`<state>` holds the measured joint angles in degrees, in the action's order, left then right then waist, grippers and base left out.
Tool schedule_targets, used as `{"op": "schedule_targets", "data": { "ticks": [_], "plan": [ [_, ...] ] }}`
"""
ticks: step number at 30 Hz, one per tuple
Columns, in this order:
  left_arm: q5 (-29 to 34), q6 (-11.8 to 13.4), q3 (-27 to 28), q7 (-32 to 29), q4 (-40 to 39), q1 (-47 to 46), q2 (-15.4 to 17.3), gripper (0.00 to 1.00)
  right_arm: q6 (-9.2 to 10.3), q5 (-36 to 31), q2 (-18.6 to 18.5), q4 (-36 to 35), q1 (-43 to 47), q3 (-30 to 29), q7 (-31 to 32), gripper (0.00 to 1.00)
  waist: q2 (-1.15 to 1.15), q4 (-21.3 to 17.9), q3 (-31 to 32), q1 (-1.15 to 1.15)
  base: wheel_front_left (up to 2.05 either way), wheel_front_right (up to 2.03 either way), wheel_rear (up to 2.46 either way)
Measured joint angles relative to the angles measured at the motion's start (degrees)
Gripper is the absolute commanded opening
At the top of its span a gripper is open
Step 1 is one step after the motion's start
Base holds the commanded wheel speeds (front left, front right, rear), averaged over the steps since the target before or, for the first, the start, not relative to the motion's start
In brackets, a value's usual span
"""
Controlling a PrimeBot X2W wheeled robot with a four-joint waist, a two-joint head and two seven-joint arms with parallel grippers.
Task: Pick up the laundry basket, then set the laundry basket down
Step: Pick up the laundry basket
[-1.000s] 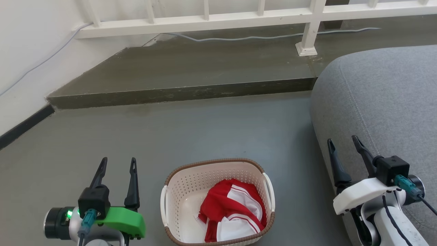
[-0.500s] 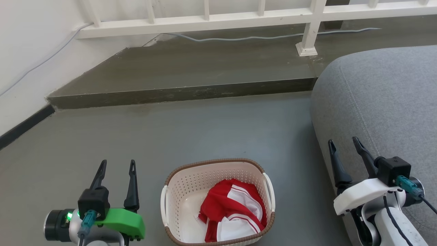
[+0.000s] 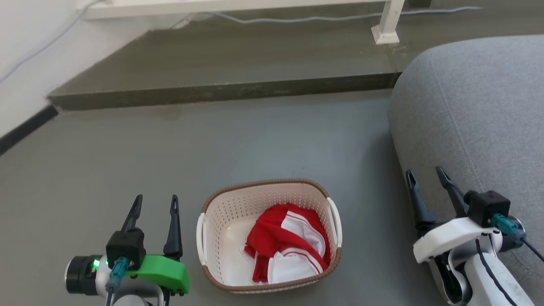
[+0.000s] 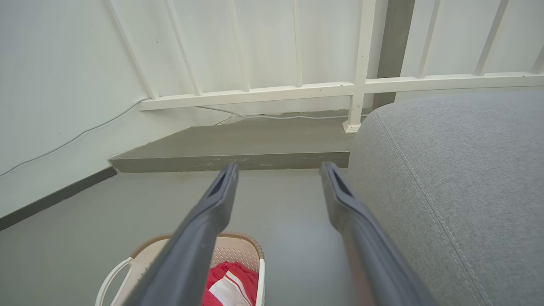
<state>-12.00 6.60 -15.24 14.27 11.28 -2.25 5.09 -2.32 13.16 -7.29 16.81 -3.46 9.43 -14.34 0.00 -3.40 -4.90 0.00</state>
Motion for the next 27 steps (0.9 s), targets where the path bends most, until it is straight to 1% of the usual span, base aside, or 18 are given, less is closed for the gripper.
{"op": "schedule_targets", "data": {
  "ticks": [4,6,15,24,27],
  "plan": [
    [0.0,-0.01,-0.81,-0.03,0.74,-1.58,-0.3,1.0,-0.2,0.01,0.13,0.85,-2.0,-0.02,0.0,1.0,0.0,0.03,-2.65,0.0,0.0,0.0,0.0],
    [0.0,-0.02,-1.47,-0.09,1.41,-2.91,-0.56,1.0,-0.68,0.34,0.23,2.01,-3.25,-0.15,0.0,1.0,0.0,0.06,-4.83,0.0,0.0,0.0,0.0],
    [0.0,-0.14,-1.96,-1.14,5.19,-8.96,-0.94,1.0,-1.29,0.53,0.94,6.01,-7.66,-0.01,-0.01,1.0,0.0,0.19,-11.84,0.0,0.0,0.0,0.0],
    [-0.33,-1.13,-1.88,-3.15,9.89,-18.67,-1.62,1.0,-2.15,0.52,1.6,9.73,-15.77,0.81,-0.02,1.0,0.0,0.42,-19.14,0.0,0.0,0.0,0.0],
    [-1.1,-2.37,-1.88,-4.67,11.58,-22.59,-2.04,1.0,-2.22,0.51,1.66,11.02,-19.17,0.81,-0.08,1.0,0.0,0.49,-21.62,0.0,0.0,0.0,0.0]
  ]
}}
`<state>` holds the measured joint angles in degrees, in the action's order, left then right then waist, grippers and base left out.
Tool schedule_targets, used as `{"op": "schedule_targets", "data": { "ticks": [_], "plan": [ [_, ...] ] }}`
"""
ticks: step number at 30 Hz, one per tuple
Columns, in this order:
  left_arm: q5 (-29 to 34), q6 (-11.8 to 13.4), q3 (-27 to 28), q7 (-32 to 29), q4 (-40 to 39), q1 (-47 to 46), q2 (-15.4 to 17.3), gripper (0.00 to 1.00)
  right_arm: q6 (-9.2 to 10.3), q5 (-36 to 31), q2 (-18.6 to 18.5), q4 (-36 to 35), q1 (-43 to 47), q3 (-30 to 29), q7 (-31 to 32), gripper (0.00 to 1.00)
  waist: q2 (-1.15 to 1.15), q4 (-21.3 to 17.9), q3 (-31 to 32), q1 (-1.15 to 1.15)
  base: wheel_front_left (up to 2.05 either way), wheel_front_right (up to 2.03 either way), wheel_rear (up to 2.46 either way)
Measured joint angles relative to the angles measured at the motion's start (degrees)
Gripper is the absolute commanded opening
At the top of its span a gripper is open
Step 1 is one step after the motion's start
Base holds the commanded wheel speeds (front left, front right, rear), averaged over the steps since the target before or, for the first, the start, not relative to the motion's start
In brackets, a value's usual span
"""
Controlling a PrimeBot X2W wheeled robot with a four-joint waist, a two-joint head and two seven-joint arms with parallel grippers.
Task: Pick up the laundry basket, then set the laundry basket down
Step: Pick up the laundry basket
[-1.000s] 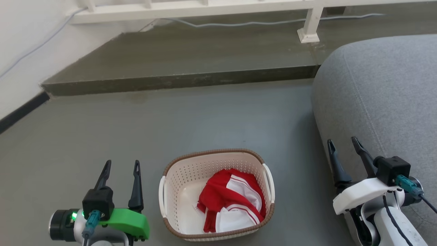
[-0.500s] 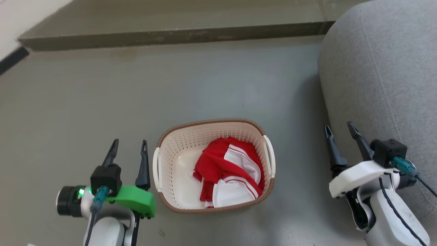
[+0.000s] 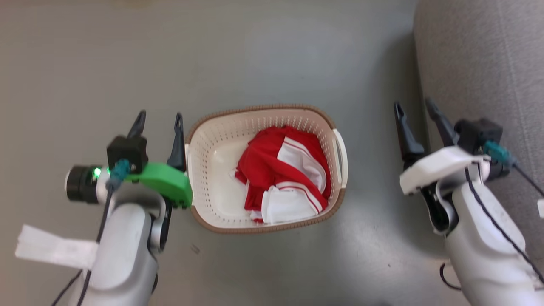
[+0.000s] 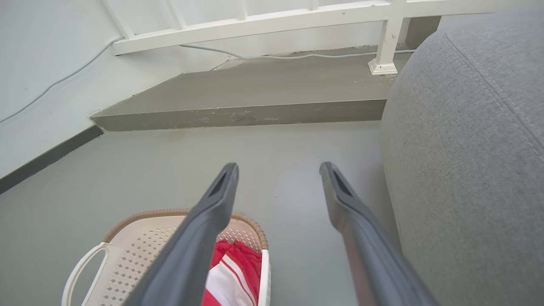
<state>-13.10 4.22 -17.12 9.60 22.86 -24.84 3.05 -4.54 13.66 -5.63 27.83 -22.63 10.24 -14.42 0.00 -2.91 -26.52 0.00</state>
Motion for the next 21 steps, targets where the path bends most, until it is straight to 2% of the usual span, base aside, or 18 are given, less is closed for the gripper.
{"op": "schedule_targets", "data": {
  "ticks": [13,21],
  "plan": [
    [-0.66,-2.04,-0.29,-4.25,8.6,-13.5,-0.42,1.0,-0.53,-1.11,-0.07,7.78,-11.78,1.57,-0.02,1.0,0.0,0.4,-10.71,0.0,0.0,0.0,0.0],
    [-0.7,-3.26,-1.46,-4.54,14.51,-16.81,-0.75,1.0,-1.01,-1.65,0.23,12.0,-15.12,3.25,-0.11,1.0,0.0,0.69,-15.96,0.0,0.0,0.0,0.0]
  ]
}}
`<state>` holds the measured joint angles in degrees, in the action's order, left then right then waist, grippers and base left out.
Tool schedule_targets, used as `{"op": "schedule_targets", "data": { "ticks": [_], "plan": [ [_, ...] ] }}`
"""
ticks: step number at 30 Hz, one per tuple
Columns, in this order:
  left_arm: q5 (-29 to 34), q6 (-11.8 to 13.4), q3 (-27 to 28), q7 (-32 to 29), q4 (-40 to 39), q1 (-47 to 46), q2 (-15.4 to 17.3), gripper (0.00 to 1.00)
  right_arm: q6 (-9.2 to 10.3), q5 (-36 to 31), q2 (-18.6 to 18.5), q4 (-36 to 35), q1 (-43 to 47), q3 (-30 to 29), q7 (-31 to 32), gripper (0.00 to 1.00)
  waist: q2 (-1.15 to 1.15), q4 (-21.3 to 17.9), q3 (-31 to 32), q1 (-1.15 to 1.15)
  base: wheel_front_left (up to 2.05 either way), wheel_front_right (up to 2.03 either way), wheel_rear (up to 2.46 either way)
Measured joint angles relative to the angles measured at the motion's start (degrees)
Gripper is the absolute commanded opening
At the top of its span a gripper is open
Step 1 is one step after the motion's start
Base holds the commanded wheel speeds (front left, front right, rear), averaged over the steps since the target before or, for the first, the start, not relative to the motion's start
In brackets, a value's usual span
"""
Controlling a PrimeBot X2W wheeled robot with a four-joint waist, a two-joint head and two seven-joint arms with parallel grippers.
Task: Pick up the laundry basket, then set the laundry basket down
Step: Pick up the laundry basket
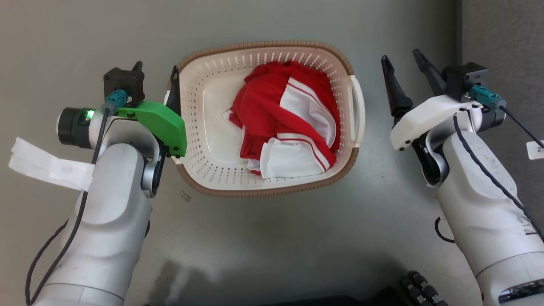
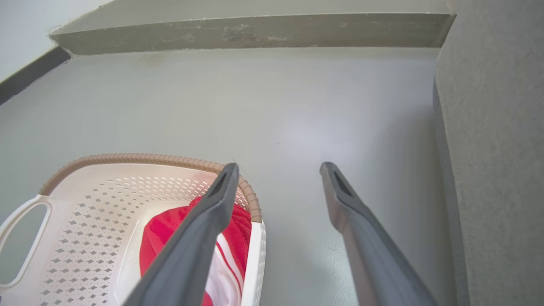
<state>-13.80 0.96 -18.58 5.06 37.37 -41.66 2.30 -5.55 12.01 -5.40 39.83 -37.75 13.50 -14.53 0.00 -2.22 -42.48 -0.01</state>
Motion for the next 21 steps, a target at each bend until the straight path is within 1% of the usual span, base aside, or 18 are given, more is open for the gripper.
{"op": "schedule_targets", "data": {
  "ticks": [4,9,12,21],
  "plan": [
    [-0.15,-0.52,-0.32,0.02,3.16,-1.11,-0.25,1.0,-0.45,-0.16,0.16,2.22,-0.83,1.07,-0.05,1.0,0.0,0.29,-2.37,0.0,0.0,0.0,0.0],
    [-1.25,-1.01,-0.41,0.05,6.66,-2.07,-0.52,1.0,-0.53,-0.58,0.69,4.87,-1.72,2.89,-0.05,1.0,0.0,0.61,-4.74,0.0,0.0,0.0,0.0],
    [-1.75,-1.48,-0.4,0.07,8.77,-2.28,-0.58,1.0,-0.98,-1.09,1.16,6.1,-2.2,4.03,-0.05,1.0,0.0,0.66,-5.92,0.0,0.0,0.0,0.0],
    [-3.39,-2.55,-0.13,0.55,14.01,-3.29,-0.83,1.0,-0.99,-0.87,1.57,9.68,-3.17,4.91,-0.07,1.0,0.0,0.43,-8.66,0.0,0.0,0.0,0.0]
  ]
}}
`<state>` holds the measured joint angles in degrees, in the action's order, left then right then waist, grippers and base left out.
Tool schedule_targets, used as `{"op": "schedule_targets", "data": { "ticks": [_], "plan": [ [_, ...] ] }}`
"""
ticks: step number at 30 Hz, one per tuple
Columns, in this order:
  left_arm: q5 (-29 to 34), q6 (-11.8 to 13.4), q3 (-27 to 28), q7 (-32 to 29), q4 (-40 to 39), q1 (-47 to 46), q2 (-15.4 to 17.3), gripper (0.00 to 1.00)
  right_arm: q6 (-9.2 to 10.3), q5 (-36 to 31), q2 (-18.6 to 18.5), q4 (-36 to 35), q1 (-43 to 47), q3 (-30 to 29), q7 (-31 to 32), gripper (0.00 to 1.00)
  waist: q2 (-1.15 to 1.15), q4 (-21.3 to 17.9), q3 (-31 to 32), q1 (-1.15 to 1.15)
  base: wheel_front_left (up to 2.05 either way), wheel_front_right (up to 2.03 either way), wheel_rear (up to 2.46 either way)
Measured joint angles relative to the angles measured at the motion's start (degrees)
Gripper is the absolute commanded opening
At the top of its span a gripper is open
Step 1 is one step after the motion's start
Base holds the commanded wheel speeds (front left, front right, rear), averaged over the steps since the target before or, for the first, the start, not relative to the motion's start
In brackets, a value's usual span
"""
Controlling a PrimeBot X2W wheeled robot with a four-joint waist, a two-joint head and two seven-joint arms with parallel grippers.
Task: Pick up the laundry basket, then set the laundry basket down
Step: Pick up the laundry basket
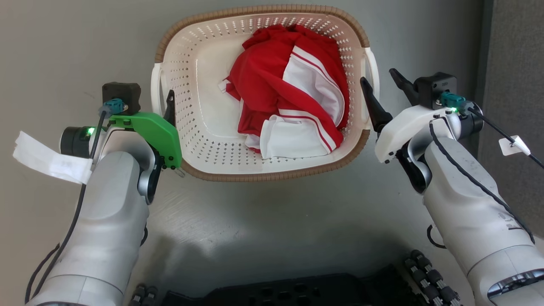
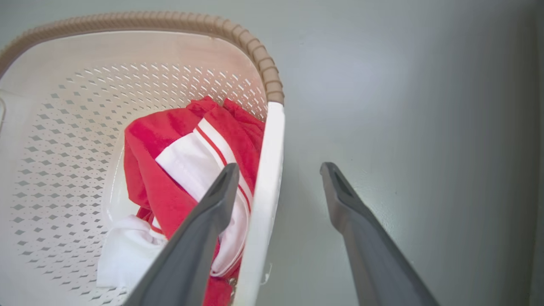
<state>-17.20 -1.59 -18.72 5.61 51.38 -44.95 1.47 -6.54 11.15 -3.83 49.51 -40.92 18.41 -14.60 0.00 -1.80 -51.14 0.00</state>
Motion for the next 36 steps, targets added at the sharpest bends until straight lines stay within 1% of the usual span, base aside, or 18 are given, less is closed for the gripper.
{"op": "schedule_targets", "data": {
  "ticks": [5,10,13,14,15,16,19,27,36],
  "plan": [
    [-0.58,-0.92,-0.15,0.18,2.03,-1.72,-0.11,1.0,-0.01,0.37,0.04,1.15,-0.53,0.64,0.0,1.0,0.0,-0.01,-1.37,0.0,0.0,0.0,0.0],
    [-0.79,-1.53,-1.0,0.33,3.72,-3.96,-0.15,1.0,-0.12,1.12,0.07,1.18,-2.8,0.59,0.0,1.0,0.0,-0.01,-2.54,0.0,0.0,0.0,0.0],
    [-1.72,-2.3,-1.41,-0.03,4.71,-5.21,-0.21,1.0,-0.19,2.08,0.07,1.35,-3.91,0.42,0.0,1.0,0.0,-0.04,-3.27,0.0,0.0,0.0,0.0],
    [-2.26,-2.52,-1.42,-0.04,5.28,-5.52,-0.24,0.7,-0.26,2.16,0.08,1.86,-4.22,0.48,0.0,0.0,0.0,-0.06,-3.48,0.0,0.0,0.0,0.0],
    [-2.69,-2.56,-1.6,-0.08,5.57,-5.59,-0.23,0.09,-0.47,2.27,0.09,2.25,-4.35,0.51,0.0,0.0,0.0,-0.09,-3.61,0.0,0.0,0.0,0.0],
    [-2.71,-2.88,-1.85,-0.1,5.82,-5.58,-0.22,0.0,-0.51,2.53,0.09,2.8,-4.36,0.56,0.0,0.0,0.0,-0.12,-3.67,0.0,0.0,0.0,0.0],
    [-3.39,-3.66,-2.5,-0.09,5.9,-5.95,-0.58,0.0,-0.96,3.09,0.79,3.22,-4.44,0.96,-0.08,0.0,0.0,-0.15,-3.8,0.0,0.0,0.0,0.0],
    [-5.86,-4.03,-3.71,0.0,7.76,-7.4,-0.81,0.0,-1.0,4.09,0.98,4.67,-5.47,1.03,-0.33,0.0,0.0,-0.25,-3.88,0.01,0.0,0.0,0.0],
    [-7.94,-4.7,-5.55,-0.02,10.65,-7.46,-1.11,0.0,-1.0,5.05,1.53,8.18,-5.61,1.15,-0.15,0.0,0.0,-0.62,-1.58,0.0,0.0,0.0,0.0]
  ]
}}
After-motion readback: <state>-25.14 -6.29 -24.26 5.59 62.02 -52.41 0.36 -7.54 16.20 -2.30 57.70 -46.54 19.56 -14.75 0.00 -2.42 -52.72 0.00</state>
